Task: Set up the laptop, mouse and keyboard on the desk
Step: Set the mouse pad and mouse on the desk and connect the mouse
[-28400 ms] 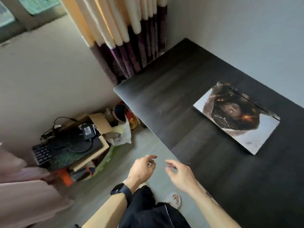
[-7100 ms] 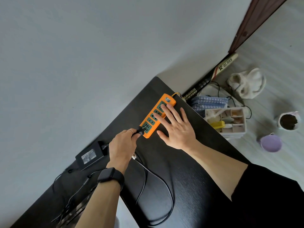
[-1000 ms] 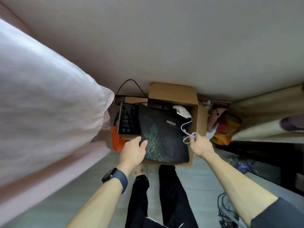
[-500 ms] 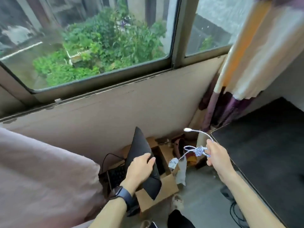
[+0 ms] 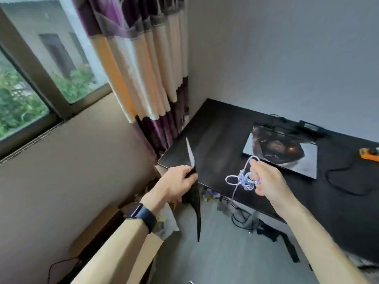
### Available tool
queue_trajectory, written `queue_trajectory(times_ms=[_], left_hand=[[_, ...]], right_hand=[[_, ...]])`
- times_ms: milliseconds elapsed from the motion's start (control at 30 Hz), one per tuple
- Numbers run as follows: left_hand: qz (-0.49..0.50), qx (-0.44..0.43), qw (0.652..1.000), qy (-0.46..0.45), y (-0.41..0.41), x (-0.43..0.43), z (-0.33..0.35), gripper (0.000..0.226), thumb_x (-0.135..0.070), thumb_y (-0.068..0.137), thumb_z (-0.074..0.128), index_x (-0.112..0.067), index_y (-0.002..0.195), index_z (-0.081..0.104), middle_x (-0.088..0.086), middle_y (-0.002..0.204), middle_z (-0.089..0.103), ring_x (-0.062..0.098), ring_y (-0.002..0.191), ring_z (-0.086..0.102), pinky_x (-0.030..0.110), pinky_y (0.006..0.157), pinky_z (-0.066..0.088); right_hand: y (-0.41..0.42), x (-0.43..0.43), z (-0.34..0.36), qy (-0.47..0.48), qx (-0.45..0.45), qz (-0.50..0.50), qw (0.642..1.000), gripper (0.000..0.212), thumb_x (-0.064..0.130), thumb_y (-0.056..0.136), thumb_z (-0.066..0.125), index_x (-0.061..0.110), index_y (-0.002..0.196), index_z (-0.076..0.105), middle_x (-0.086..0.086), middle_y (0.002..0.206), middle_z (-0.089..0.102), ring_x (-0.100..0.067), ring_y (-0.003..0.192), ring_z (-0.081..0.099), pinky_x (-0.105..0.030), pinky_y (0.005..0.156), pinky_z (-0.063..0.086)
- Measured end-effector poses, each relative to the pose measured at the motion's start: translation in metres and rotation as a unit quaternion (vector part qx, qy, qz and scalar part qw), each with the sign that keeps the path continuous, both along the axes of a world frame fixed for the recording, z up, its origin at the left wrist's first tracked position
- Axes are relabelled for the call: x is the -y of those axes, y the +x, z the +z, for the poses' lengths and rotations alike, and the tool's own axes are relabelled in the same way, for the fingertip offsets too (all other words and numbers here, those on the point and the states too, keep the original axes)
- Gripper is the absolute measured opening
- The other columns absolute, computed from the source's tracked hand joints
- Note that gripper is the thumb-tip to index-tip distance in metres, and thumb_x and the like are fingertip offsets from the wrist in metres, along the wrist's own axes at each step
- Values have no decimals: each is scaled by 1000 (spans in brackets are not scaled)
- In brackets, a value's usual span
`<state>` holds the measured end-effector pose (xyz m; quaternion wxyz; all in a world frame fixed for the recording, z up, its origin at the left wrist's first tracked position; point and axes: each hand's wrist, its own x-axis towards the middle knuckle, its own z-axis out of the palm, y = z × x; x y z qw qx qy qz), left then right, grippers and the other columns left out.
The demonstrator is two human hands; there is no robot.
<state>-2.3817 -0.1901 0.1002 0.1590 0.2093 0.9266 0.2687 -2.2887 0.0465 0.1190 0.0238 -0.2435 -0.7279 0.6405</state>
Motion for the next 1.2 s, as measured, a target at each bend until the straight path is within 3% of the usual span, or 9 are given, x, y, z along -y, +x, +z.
queue_trajectory(times_ms=[167, 400, 500, 600, 700, 833, 933, 1033, 1200], left_hand=[[-16, 60, 990, 126, 13, -157, 39, 35, -39, 90, 53, -8, 91, 68, 7, 96, 70, 24, 95, 63, 41, 90, 48], [-79, 162, 967, 180, 59, -350, 28, 24, -30, 90, 59, -13, 74, 62, 0, 82, 65, 19, 85, 57, 32, 77, 44], [-109, 207, 953, 191, 88, -429, 12, 30, -37, 87, 58, -9, 93, 66, -5, 97, 65, 15, 94, 58, 29, 87, 44], [-144, 220, 943, 204, 117, -495, 8, 33, -30, 92, 54, 1, 94, 62, 3, 86, 64, 19, 84, 58, 28, 73, 42], [-149, 240, 932, 229, 136, -545, 0, 32, -30, 94, 53, 0, 94, 63, 12, 96, 69, 27, 95, 63, 38, 87, 47], [-118, 246, 934, 232, 138, -580, -31, 30, -31, 96, 49, -4, 98, 63, 7, 97, 69, 26, 99, 62, 40, 89, 44], [-78, 258, 945, 188, 135, -578, -68, 29, -29, 100, 46, -7, 111, 61, 0, 110, 64, 21, 104, 56, 32, 87, 39], [-70, 261, 959, 87, 127, -572, -115, 36, -31, 100, 45, -6, 119, 61, 12, 121, 64, 30, 111, 57, 34, 90, 42], [-90, 268, 950, -131, 113, -547, -175, 34, -29, 94, 47, -5, 113, 61, 16, 117, 65, 34, 105, 61, 35, 86, 50]], right_hand=[[62, -129, 39, -10, -47, -129, 990, 45, 35, 100, 52, 26, 56, 50, 13, 61, 44, 0, 40, 40, -18, 46, 28], [136, -255, 47, 71, -72, -292, 951, 33, 41, 94, 53, 20, 71, 41, 4, 65, 34, -13, 56, 28, -30, 57, 25], [170, -303, 40, 122, -60, -384, 913, 41, 42, 94, 52, 17, 67, 36, 12, 51, 34, -9, 51, 29, -32, 59, 30], [191, -346, 37, 177, -30, -431, 884, 42, 40, 96, 49, 23, 58, 42, 14, 45, 42, -12, 55, 35, -37, 63, 33], [200, -382, 37, 208, -1, -467, 859, 41, 37, 93, 48, 23, 55, 44, 7, 52, 45, -20, 67, 41, -43, 71, 40], [209, -423, 43, 253, 35, -495, 831, 42, 29, 100, 45, 20, 60, 38, 8, 57, 44, -10, 59, 42, -31, 67, 29], [211, -450, 44, 264, 50, -508, 818, 42, 32, 101, 44, 20, 62, 38, 9, 61, 47, -17, 67, 45, -30, 67, 29], [208, -474, 34, 271, 54, -515, 811, 42, 33, 101, 43, 19, 62, 39, 7, 62, 48, -23, 75, 48, -34, 70, 33], [199, -494, -14, 242, 64, -474, 844, 43, 49, 96, 40, 16, 70, 50, 1, 73, 63, -30, 81, 60, -43, 79, 47]])
